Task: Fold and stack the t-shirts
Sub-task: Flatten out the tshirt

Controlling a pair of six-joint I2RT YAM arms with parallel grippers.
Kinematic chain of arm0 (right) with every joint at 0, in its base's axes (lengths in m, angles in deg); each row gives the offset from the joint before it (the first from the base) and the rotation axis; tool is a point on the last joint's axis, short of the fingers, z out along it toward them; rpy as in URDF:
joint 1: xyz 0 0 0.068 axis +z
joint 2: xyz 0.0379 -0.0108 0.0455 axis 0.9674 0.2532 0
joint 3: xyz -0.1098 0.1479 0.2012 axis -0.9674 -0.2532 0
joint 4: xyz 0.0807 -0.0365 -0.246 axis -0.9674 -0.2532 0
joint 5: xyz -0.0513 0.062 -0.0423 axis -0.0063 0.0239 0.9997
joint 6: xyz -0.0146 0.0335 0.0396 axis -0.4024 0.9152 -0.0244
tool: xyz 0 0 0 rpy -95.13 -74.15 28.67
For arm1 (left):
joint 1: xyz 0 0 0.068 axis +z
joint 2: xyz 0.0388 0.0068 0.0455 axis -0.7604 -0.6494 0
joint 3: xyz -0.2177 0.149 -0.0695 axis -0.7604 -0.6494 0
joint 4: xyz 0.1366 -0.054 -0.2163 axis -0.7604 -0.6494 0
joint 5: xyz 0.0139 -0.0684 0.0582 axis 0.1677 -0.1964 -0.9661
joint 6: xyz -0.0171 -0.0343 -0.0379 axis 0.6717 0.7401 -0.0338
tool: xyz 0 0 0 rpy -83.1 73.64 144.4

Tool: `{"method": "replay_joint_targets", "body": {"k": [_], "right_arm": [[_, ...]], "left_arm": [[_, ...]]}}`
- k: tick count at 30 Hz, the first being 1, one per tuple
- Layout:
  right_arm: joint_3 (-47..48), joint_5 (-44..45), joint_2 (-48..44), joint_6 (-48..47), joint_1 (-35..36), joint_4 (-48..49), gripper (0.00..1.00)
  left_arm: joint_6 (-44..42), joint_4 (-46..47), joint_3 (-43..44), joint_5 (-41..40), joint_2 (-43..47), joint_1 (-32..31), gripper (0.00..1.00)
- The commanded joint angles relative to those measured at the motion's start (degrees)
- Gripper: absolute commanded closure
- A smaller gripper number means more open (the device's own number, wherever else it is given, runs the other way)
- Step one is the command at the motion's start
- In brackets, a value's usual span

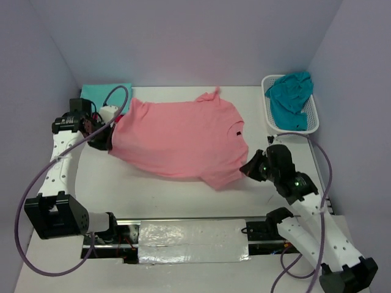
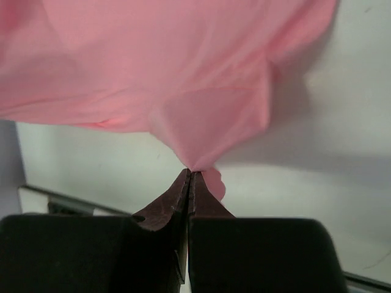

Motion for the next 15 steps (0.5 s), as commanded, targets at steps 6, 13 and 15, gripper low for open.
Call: {"method": "replay_joint_targets", "body": {"k": [6,13,15], "right_arm": [[-6.9,0.0,-11.4,13.5,9.6,-7.5,1.00],[-3.4,0.2,-9.8,11.7,9.4,-9.2,1.00],[-0.9,3.0,-10.7,11.7,9.4,-12.6,1.00]], "left_arm": [[-6.1,-12.2,-17.3,-5.2,3.4,0.3,1.00],[-4.1,-13.6,-20.0,-12.5,6.0,2.6,1.00],[-3.3,-14.1,-19.6,-13.8,6.8,3.9,1.00]]}}
